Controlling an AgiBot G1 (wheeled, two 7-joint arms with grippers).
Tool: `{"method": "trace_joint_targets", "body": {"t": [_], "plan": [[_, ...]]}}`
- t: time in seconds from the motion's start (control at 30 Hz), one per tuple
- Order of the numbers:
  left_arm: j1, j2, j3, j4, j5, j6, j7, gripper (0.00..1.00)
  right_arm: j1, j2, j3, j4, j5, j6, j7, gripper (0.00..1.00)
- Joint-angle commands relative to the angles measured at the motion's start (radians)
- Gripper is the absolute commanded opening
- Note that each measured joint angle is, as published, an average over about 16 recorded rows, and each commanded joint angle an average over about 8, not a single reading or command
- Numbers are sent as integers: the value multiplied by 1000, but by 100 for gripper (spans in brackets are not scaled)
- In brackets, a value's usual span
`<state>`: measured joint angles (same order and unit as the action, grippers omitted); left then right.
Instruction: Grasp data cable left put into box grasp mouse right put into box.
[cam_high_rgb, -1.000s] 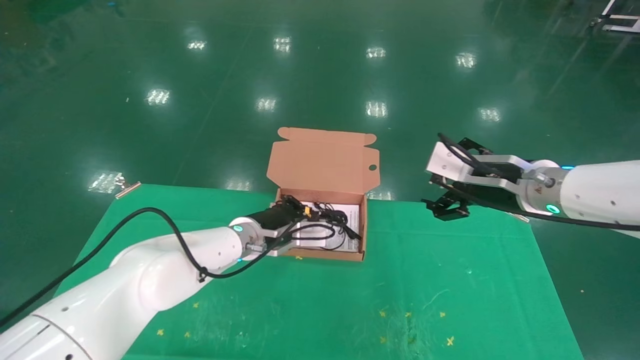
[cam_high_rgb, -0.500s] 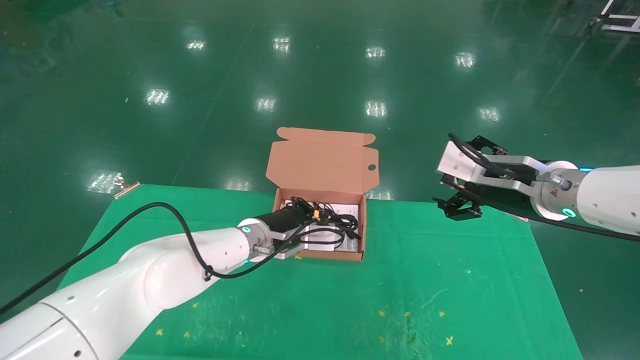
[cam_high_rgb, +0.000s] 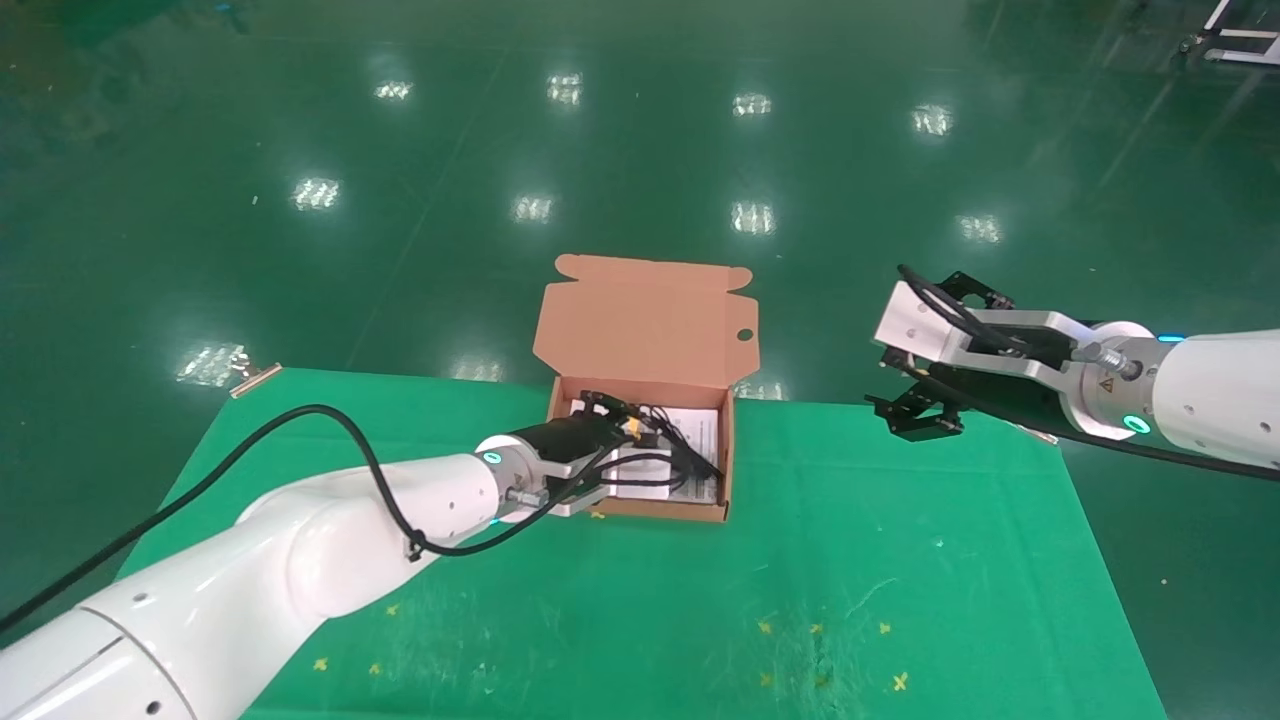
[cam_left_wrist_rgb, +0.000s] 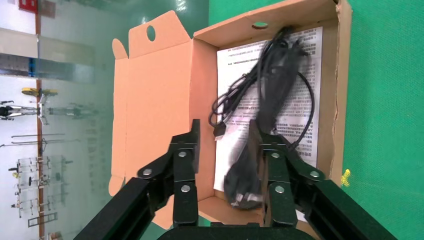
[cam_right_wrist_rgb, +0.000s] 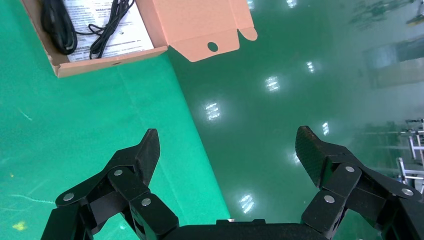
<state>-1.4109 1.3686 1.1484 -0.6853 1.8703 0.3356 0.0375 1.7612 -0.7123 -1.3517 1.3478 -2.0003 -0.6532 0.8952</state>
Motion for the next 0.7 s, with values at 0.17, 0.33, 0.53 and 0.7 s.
{"method": "trace_joint_targets", "body": {"t": [0.17, 0.33, 0.53, 0.7], "plan": [[0, -10, -6, -12, -2, 2, -4, 100, 1, -3, 1, -7, 3, 2, -3, 100], [-36, -31, -25, -30, -26, 1, -29, 100, 30, -1, 12, -13, -3, 4, -17, 100], [-122, -50, -69, -15, -59, -16, -79, 100, 103, 11, 28, -4, -25, -18, -63, 100], [-166, -58, -89, 1, -76, -24, -102, 100, 143, 8, 29, 0, -31, -56, -93, 100]]}}
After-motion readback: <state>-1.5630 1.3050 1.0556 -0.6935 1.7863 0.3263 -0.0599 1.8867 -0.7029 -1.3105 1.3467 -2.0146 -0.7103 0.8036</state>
